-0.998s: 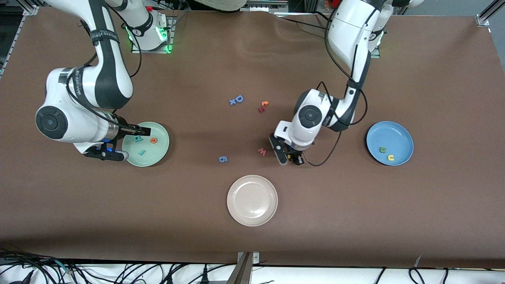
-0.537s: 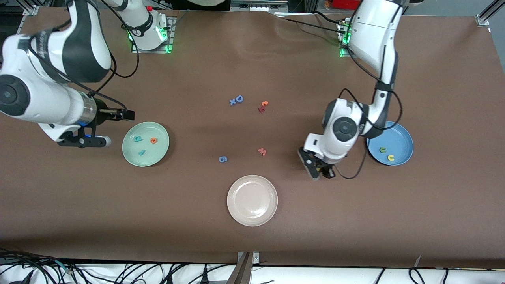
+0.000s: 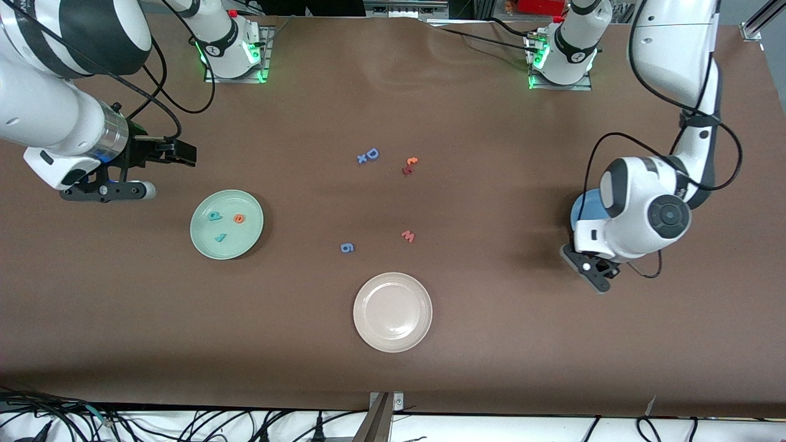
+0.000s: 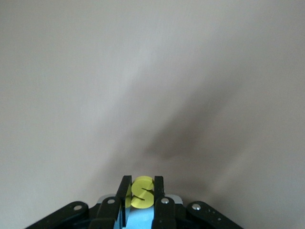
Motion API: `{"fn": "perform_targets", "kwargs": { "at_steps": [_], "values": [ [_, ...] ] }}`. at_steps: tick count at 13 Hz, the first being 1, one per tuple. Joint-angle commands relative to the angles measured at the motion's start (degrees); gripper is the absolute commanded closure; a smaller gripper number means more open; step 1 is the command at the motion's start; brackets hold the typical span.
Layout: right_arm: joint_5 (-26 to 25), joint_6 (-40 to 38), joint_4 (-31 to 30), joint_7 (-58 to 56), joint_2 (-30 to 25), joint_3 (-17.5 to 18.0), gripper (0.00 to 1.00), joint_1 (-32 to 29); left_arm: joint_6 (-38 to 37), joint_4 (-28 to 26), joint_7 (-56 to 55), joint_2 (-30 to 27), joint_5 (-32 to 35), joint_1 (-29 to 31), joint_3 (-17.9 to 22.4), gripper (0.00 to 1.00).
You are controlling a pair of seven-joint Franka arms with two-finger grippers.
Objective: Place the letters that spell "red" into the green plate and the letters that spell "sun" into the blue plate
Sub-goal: 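Place the yellow s on the blue plate while the right gripper withdraws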
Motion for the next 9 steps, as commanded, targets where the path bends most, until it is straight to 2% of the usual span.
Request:
{"fn": "perform_targets", "kwargs": {
  "at_steps": [1,3,4,6,7,8,9],
  "values": [
    [-1.18,0.49,0.34,-0.66,-0.44,0.35,0.0,0.03,-3.1,-4.73,-0.74,-3.09,-1.66,1.83,0.48,0.96],
    [-1.1,1.19,2.01,-0.83,-0.27,1.83,0.0,-1.97,-3.55,-6.92,-0.22,-3.09,-1.58,3.94,0.92,0.94],
    [-1.01,1.2,1.93,-0.75,-0.62,5.06,0.0,-6.17,-3.55,-7.54,0.22,-3.09,-1.58,4.81,1.27,0.94],
    [-1.09,3.2,1.75,-0.83,-1.93,14.89,0.0,-17.58,-3.55,-7.9,-0.21,-2.74,-1.58,5.78,2.14,0.93],
    [-1.7,4.0,1.49,-0.84,-3.24,17.98,0.0,-20.42,-3.55,-7.9,-0.22,-2.56,-1.58,6.31,2.32,0.88],
    [-2.93,4.01,-0.17,-0.75,-4.82,19.49,0.0,-22.01,-3.64,-7.99,-0.3,-2.47,-1.58,6.75,2.32,0.82],
    [-3.37,4.36,-3.75,-0.49,-7.71,21.51,0.0,-24.38,-3.64,-8.34,-0.83,-2.39,-1.58,6.93,2.32,0.77]
  ]
}}
